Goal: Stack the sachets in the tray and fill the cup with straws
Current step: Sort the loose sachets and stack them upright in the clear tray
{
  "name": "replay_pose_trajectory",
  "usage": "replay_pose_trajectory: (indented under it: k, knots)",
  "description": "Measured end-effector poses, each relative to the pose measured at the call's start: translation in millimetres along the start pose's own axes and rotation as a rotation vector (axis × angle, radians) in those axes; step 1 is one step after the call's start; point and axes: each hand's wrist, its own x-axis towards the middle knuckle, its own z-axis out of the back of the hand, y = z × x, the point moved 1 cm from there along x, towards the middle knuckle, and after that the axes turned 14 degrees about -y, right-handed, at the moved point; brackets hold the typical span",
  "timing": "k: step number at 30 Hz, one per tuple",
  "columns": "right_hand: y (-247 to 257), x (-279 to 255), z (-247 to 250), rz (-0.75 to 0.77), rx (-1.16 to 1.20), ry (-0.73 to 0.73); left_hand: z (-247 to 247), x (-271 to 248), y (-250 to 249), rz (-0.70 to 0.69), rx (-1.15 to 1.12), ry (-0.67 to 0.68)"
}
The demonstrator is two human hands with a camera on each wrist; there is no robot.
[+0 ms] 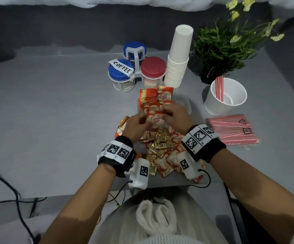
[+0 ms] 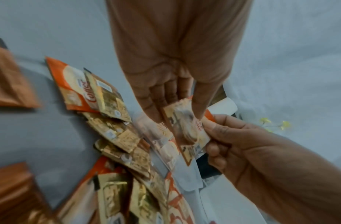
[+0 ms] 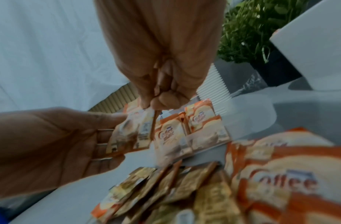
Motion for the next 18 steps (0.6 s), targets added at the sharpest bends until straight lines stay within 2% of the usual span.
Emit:
replay_pose_trajectory:
  k: [4,6,9,11,13,18]
  knots:
    - [2,-1,-15,-0.165,0.126,-0.042,10,3,14,0.077,-0.028,-0.135]
    - [2,-5,-24,-0.189,0.126,-0.037,18,4,25,0.141,-0.050,-0.202]
    - [1,-12,-39,-0.038,-0.126,0.098,33,-2,31,0.253,-0.144,-0.256]
    - [2,-17,-52,0.070,-0.253,0.278,40,-5,35,0.270,-0.163,-0.250]
    - [3,-22,-62,0.144,-0.394,0.374,44,-6,38,0.277,-0.170,-0.248]
    - [4,-28,-70,0.348,-0.638,0.357,52,1,54,0.292,-0.155,-0.255]
